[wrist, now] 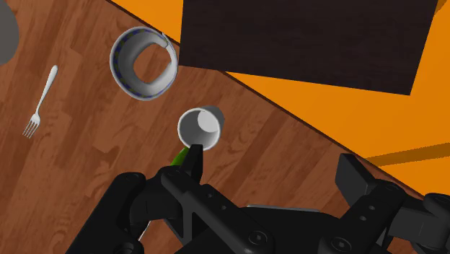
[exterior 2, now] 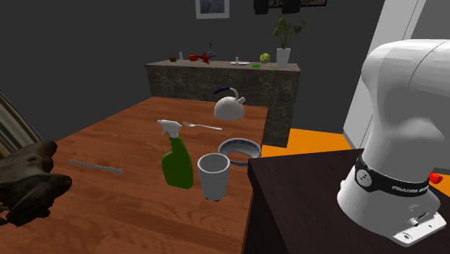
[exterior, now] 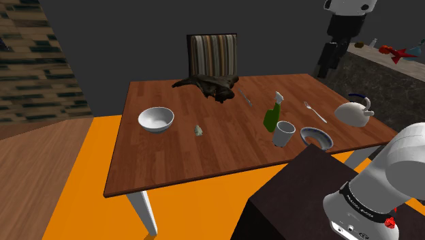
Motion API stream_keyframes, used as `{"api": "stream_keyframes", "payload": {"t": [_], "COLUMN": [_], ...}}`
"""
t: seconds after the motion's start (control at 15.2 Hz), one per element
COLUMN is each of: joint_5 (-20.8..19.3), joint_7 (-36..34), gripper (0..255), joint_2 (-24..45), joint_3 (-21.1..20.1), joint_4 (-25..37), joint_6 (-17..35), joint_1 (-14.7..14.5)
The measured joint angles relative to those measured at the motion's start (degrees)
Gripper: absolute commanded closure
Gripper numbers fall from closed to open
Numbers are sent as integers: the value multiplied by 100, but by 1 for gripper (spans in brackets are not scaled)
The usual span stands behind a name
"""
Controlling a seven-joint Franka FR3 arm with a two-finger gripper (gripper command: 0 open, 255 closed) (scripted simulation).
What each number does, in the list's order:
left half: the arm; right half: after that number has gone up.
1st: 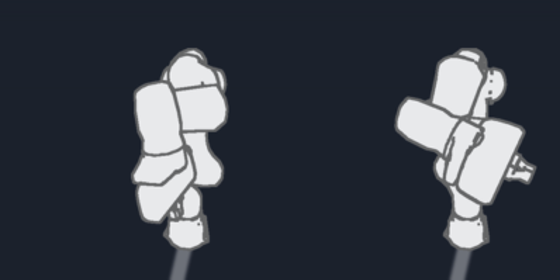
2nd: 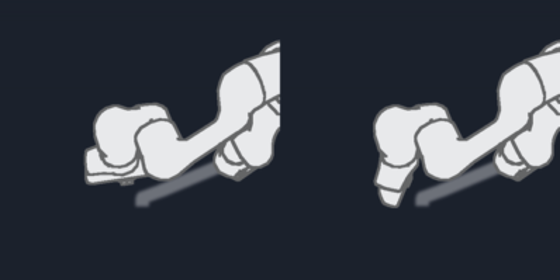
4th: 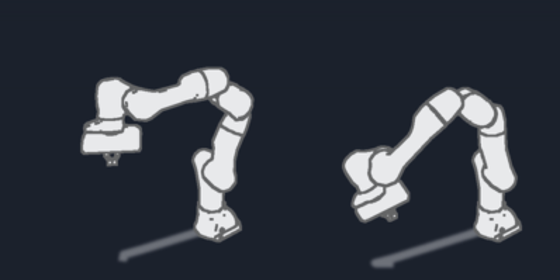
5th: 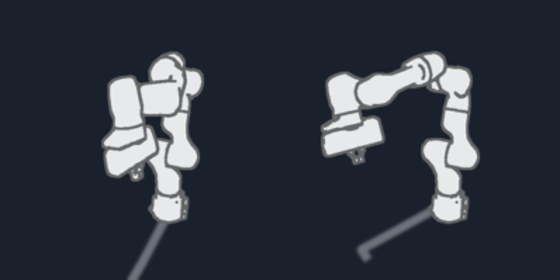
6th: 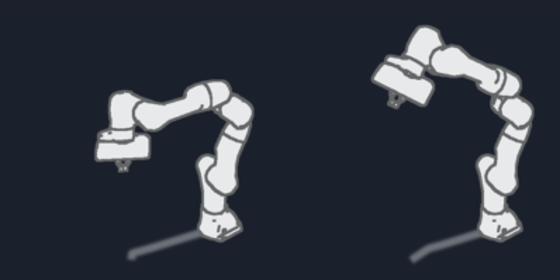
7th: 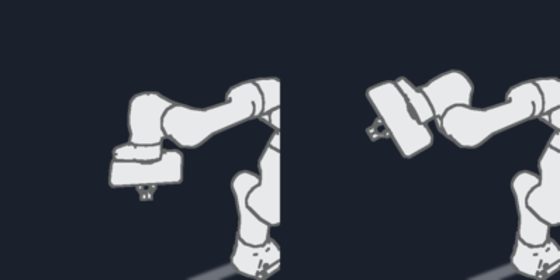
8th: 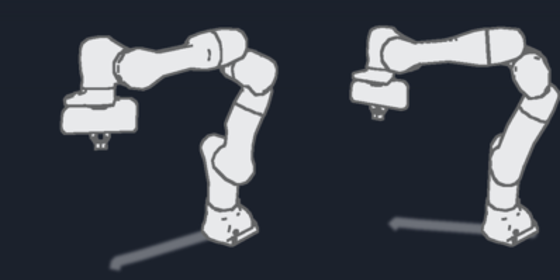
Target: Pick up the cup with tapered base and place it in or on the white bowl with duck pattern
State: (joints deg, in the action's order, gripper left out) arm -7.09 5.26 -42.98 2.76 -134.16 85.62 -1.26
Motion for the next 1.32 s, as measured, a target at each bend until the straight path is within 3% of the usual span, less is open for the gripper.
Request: {"api": "stream_keyframes", "payload": {"t": [0.2, 0.59, 1.32], "joint_5": [-28, -237, -644], "joint_7": [9, 121, 264], "gripper": [0, 0, 0], "joint_2": [-18, 133, 1543], "joint_3": [38, 310, 844], "joint_4": [-245, -1232, -2337], "joint_6": [239, 1464, 4144], "joint_1": [10, 100, 294]}}
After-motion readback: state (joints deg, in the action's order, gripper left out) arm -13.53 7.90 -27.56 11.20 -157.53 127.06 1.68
